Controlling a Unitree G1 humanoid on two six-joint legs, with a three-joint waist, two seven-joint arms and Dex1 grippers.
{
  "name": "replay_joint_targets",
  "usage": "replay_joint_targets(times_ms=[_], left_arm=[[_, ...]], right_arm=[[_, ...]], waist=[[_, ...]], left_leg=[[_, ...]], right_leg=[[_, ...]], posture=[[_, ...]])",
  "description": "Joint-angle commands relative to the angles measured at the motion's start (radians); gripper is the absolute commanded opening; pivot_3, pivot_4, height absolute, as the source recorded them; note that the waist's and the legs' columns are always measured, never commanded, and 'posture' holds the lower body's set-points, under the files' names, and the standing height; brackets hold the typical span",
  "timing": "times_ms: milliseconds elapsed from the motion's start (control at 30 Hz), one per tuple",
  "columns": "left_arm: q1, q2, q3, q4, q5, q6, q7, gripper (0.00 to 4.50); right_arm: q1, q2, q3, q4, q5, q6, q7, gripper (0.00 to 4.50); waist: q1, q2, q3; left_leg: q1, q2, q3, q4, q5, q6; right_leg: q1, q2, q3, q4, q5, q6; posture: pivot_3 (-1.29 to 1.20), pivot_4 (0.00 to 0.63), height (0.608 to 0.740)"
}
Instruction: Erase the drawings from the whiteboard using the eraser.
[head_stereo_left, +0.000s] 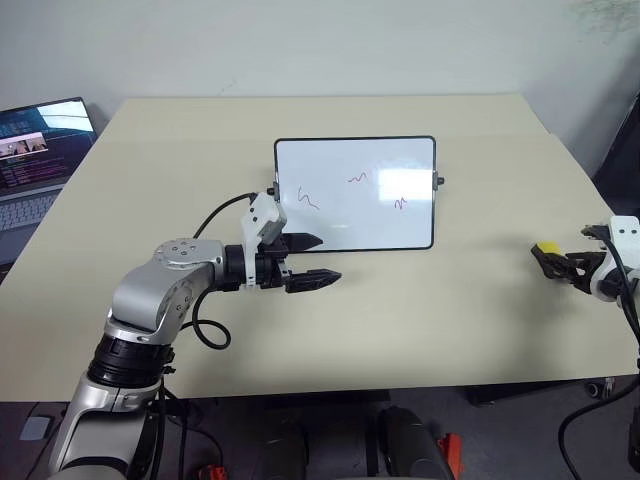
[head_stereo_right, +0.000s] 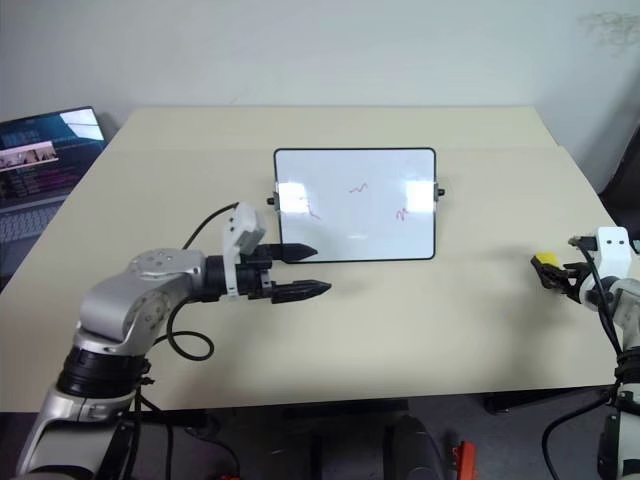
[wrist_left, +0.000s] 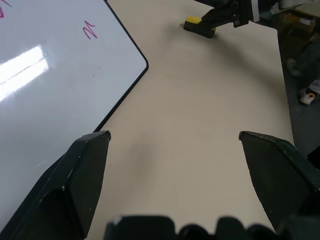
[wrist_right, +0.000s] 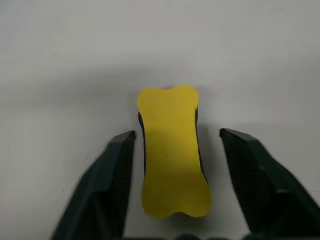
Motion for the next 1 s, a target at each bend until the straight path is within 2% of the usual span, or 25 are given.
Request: replay_joint_targets(times_ms=[33, 100, 433, 533, 633, 800, 867, 933, 1000], left_arm=[[-0.001, 0.013, 0.019, -0.026, 0.002, -0.023, -0.002, 4.5], [-0.001, 0.014, 0.019, -0.023, 0.005, -0.026, -0.001, 4.5], [-0.005, 0.017, 0.022, -0.007, 0.017, -0.038, -0.002, 4.5], [-0.005, 0.029, 0.049, 0.019, 0.033, -0.049, 0.018, 4.5], [0.018, 0.075, 0.076, 0.084, 0.104, -0.091, 0.07, 4.5], [0.042, 0.114, 0.073, 0.16, 0.212, -0.104, 0.174, 4.5], [0.084, 0.133, 0.091, 0.167, 0.249, -0.12, 0.211, 4.5], [0.123, 0.126, 0.146, 0.13, 0.224, -0.109, 0.233, 4.5], [0.134, 0.109, 0.172, 0.109, 0.226, -0.122, 0.266, 4.5]], right_arm=[[-0.022, -0.005, -0.001, -0.002, -0.008, -0.028, 0.004, 1.41], [-0.023, -0.004, 0.002, 0.002, -0.009, -0.031, 0.004, 1.03], [-0.031, -0.007, -0.015, -0.047, 0.005, -0.028, -0.004, 1.01], [-0.072, 0.008, -0.046, -0.213, 0.082, 0.044, -0.003, 1.01], [-0.198, 0.1, -0.048, -0.441, 0.213, 0.159, -0.036, 1.01], [-0.302, 0.206, 0.06, -0.532, 0.21, 0.209, -0.083, 1.01], [-0.361, 0.284, 0.214, -0.531, 0.153, 0.179, -0.065, 1.01], [-0.421, 0.375, 0.389, -0.494, 0.057, 0.109, -0.05, 1.0], [-0.466, 0.445, 0.488, -0.433, -0.03, 0.028, -0.057, 1.0]], waist=[[-0.001, 0.0, 0.0], [-0.002, 0.0, 0.0], [-0.002, 0.0, 0.0], [-0.007, 0.001, 0.0], [-0.026, 0.003, 0.002], [-0.009, 0.001, 0.0], [-0.006, 0.0, 0.0], [-0.01, 0.001, 0.001], [-0.011, 0.001, 0.001]], left_leg=[[0.0, 0.0, 0.0, 0.0, 0.0, 0.0], [0.0, 0.0, 0.0, 0.0, 0.0, 0.0], [0.0, 0.0, 0.0, 0.0, 0.0, 0.0], [0.0, 0.0, 0.0, 0.0, 0.0, 0.0], [0.003, 0.0, 0.001, 0.0, 0.0, 0.0], [0.003, 0.002, -0.002, 0.0, 0.0, 0.0], [0.001, 0.002, -0.002, 0.0, 0.0, 0.0], [0.001, 0.002, -0.001, 0.0, 0.0, 0.0], [-0.001, 0.002, -0.001, -0.001, 0.0, 0.0]], right_leg=[[0.0, 0.0, 0.0, 0.0, 0.0, 0.0], [0.0, 0.0, 0.0, 0.0, 0.0, 0.0], [0.0, 0.0, 0.0, 0.001, 0.0, 0.0], [0.0, 0.0, 0.0, 0.001, 0.0, 0.0], [0.0, 0.0, 0.002, 0.003, 0.0, 0.0], [0.0, 0.003, 0.0, 0.004, 0.0, -0.001], [0.0, 0.002, 0.0, 0.003, 0.0, -0.001], [-0.002, 0.002, 0.001, 0.004, 0.0, -0.002], [-0.006, 0.002, 0.0, 0.006, 0.002, -0.006]], posture=[[0.0, 0.15, 0.74], [0.0, 0.15, 0.74], [0.0, 0.15, 0.74], [0.0, 0.15, 0.74], [0.0, 0.15, 0.74], [0.0, 0.15, 0.74], [0.0, 0.15, 0.74], [0.0, 0.15, 0.74], [0.0, 0.15, 0.74]])
